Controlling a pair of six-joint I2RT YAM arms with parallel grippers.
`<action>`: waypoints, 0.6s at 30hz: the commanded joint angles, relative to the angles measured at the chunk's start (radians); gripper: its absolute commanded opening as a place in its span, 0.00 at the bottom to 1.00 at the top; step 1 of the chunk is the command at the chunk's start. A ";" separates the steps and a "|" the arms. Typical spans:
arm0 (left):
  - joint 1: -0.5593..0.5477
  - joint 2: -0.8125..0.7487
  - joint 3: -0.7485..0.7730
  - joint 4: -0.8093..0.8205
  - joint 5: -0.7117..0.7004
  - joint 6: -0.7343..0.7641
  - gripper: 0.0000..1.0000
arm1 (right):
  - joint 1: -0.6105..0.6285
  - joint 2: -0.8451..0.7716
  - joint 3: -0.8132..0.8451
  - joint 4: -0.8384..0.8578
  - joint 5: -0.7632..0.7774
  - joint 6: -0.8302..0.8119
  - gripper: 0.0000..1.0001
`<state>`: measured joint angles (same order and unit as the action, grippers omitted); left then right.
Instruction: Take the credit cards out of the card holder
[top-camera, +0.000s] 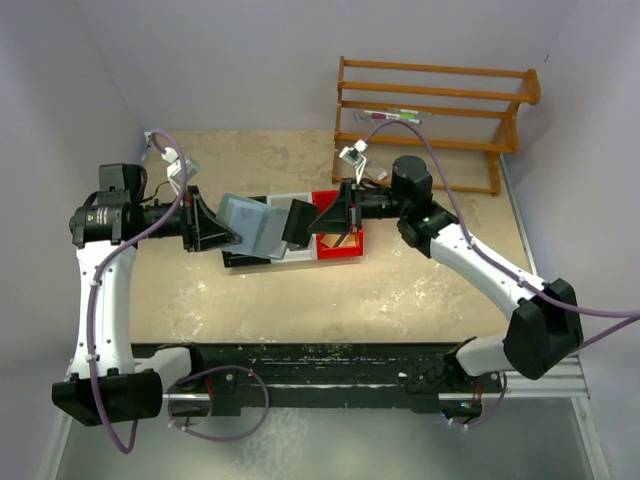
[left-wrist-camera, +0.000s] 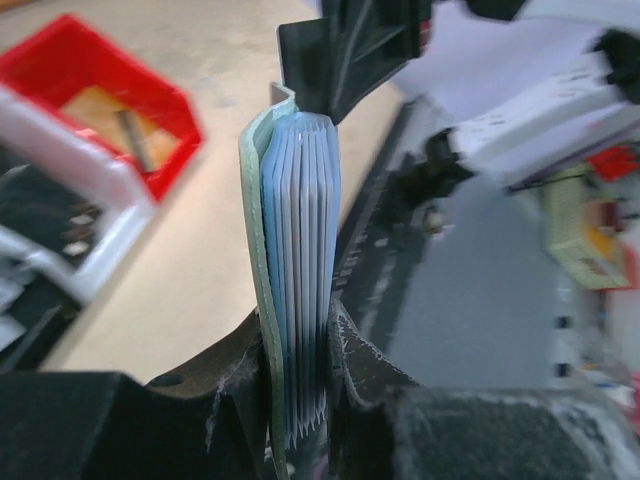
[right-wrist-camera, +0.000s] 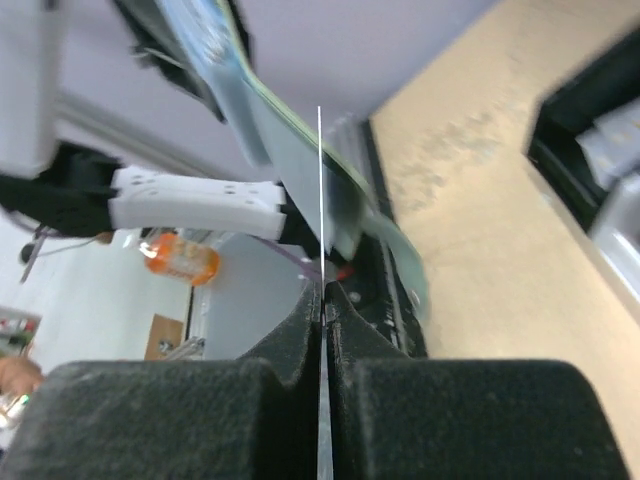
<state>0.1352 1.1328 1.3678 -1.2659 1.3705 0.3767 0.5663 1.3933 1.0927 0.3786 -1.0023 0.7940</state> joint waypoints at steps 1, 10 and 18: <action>0.001 -0.068 0.044 0.232 -0.332 -0.090 0.16 | -0.057 0.023 0.033 -0.335 0.114 -0.219 0.00; 0.001 -0.064 0.068 0.211 -0.324 -0.082 0.16 | -0.049 0.248 0.177 -0.446 0.358 -0.331 0.00; 0.001 -0.095 0.054 0.227 -0.136 -0.149 0.17 | 0.003 0.527 0.400 -0.524 0.459 -0.360 0.00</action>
<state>0.1352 1.0737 1.3964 -1.0950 1.0813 0.2722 0.5301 1.8351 1.3762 -0.0971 -0.6106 0.4747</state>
